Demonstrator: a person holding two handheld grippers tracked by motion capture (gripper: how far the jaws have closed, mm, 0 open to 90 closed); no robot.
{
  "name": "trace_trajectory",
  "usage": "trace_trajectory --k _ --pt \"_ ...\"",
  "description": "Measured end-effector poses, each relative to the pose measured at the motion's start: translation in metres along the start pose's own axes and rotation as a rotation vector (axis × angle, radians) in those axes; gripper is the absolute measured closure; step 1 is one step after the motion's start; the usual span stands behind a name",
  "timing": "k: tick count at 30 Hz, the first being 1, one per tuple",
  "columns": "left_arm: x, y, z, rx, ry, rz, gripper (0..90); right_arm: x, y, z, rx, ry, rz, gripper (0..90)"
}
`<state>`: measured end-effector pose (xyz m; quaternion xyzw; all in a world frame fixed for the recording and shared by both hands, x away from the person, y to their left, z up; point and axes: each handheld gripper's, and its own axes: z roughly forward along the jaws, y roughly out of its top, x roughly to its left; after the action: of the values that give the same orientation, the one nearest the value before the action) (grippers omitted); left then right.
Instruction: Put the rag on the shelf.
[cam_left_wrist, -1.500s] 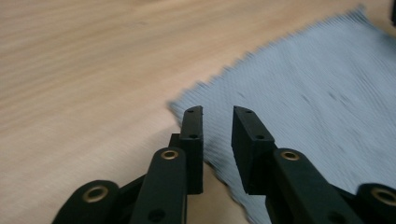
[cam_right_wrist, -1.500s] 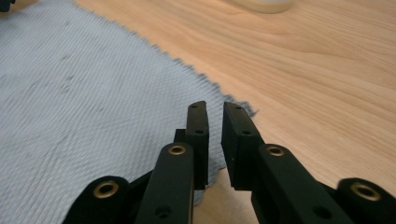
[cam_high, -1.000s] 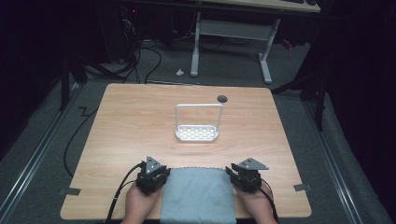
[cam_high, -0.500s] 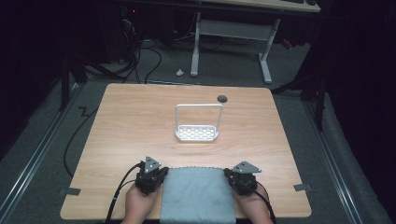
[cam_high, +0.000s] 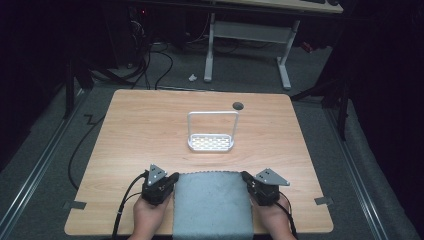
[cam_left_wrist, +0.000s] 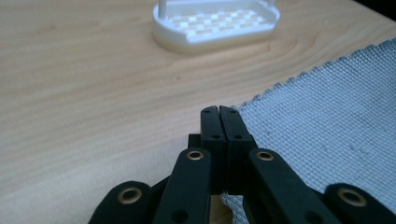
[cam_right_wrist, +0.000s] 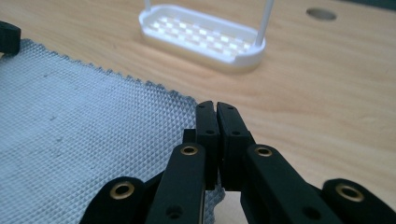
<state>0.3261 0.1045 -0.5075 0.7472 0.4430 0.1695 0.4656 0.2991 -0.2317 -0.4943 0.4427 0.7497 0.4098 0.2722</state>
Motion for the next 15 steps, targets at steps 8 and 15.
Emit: trace_trajectory --k 8,15 --pt "-0.002 0.021 -0.016 -0.095 0.018 0.001 89.3 -0.004 0.023 -0.008 -0.101 -0.014 0.008 89.2" --pt "-0.006 0.035 -0.022 -0.138 0.02 0.009 89.2 -0.003 0.038 -0.017 -0.163 -0.009 -0.016 89.2"
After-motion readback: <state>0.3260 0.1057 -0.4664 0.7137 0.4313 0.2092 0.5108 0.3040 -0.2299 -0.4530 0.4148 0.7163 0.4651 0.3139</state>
